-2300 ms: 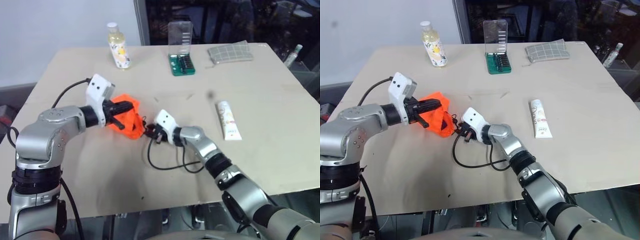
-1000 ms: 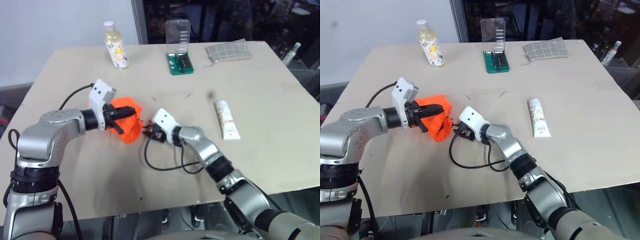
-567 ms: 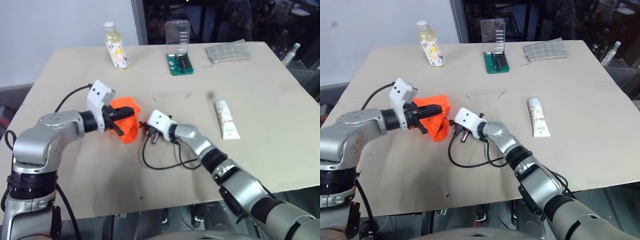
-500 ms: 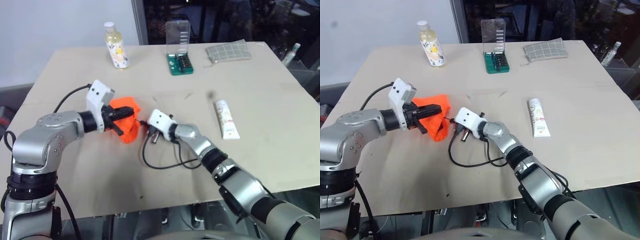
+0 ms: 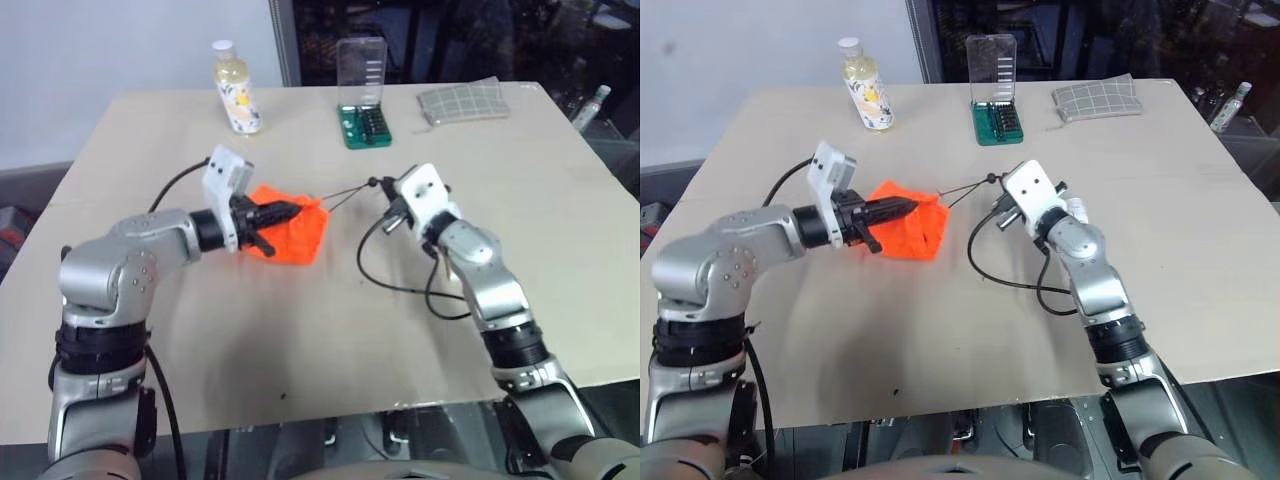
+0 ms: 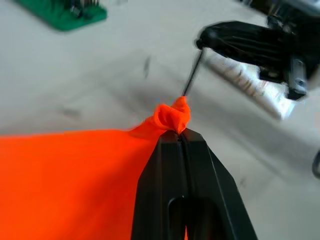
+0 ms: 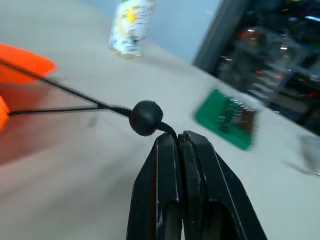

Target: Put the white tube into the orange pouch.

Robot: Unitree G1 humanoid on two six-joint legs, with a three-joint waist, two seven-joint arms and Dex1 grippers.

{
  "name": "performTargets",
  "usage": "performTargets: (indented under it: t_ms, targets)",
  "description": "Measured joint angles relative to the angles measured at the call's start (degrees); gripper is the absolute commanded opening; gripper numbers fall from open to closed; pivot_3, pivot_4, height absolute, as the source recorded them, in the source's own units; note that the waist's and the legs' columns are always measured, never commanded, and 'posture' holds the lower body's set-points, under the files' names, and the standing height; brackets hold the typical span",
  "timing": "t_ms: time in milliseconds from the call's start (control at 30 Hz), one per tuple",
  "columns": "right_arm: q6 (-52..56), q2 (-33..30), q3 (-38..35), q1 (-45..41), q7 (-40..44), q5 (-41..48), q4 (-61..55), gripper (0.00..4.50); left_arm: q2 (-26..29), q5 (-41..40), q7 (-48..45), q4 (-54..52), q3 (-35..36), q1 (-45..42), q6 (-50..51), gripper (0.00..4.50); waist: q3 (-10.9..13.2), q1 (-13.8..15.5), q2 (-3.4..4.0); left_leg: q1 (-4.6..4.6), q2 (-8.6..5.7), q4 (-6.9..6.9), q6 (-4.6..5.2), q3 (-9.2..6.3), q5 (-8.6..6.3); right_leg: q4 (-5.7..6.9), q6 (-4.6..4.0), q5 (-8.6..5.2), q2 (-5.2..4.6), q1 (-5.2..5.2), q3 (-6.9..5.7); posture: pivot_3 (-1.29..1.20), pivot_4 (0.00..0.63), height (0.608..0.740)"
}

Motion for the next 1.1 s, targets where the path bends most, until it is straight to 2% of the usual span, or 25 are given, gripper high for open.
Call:
performTargets:
  t_ms: [233,333,400,467,500,600,767,1100]
  targets:
    - [3.6,-1.4,0.4,1.8,1.1,0.7,0.4,0.14,-1.0,2.6,-1.4,5.8,-6.9,-2.7,-0.9,0.00,0.0,0.1,-0.04,-0.03,-0.01,0.04,0.07,0.02,0.03,0.01,0.00,0.00,0.06,0.00,0.03,0.00,0.150,0.740]
    - [4.9,-1.8,1.2,2.0,3.0,1.9,0.8,0.95,-2.6,4.5,-1.3,7.3,-8.3,-2.7,-3.1,0.00,0.1,0.1,-0.05,-0.06,-0.01,0.04,0.29,0.02,0.14,-0.01,0.00,0.00,0.06,-0.01,0.03,0.00,0.150,0.740]
    - [6.1,-2.6,1.4,3.1,3.5,2.0,-0.1,1.84,-3.4,4.7,-1.3,7.7,-8.4,-2.7,-3.8,0.00,0.1,0.2,-0.06,-0.08,-0.02,0.04,0.32,0.01,0.12,-0.04,0.00,0.00,0.02,0.00,0.02,0.00,0.150,0.740]
    - [8.6,-5.2,1.5,5.4,4.0,1.9,-3.6,2.93,-3.6,4.9,-1.3,8.0,-8.4,-2.7,-4.4,0.00,0.1,0.4,-0.05,-0.10,-0.05,0.04,0.34,-0.01,0.11,-0.05,0.00,0.00,-0.04,0.00,0.01,0.00,0.150,0.740]
    - [9.3,-6.1,1.4,5.9,4.1,1.9,-4.4,3.22,-3.6,5.0,-1.3,8.1,-8.3,-2.7,-4.5,0.00,0.1,0.4,-0.06,-0.10,-0.05,0.04,0.35,0.00,0.10,-0.06,0.00,0.00,-0.04,0.00,0.02,0.00,0.150,0.740]
    - [15.4,-8.2,-2.0,10.1,2.8,2.1,-10.7,3.22,-4.0,5.1,-1.5,8.2,-8.3,-2.8,-4.7,0.00,0.1,0.4,-0.06,-0.09,-0.04,0.05,0.32,-0.04,0.09,-0.08,0.00,0.00,-0.06,0.02,0.00,0.00,0.150,0.740]
    - [27.2,-8.5,-8.4,12.1,-2.0,1.8,-12.5,3.22,-4.0,5.5,-1.6,8.3,-8.2,-2.8,-4.9,0.00,0.1,0.3,-0.06,-0.09,-0.02,0.08,0.10,-0.02,-0.04,-0.08,0.00,0.01,-0.04,0.01,0.00,0.00,0.150,0.740]
    - [35.9,-7.0,-11.9,13.0,-4.9,5.1,-11.8,3.22,-4.2,6.3,-1.5,8.3,-8.2,-2.8,-5.7,0.00,0.1,0.4,-0.10,-0.08,-0.07,0.12,0.18,-0.04,-0.07,-0.09,0.01,0.01,-0.02,0.08,-0.02,0.00,0.150,0.740]
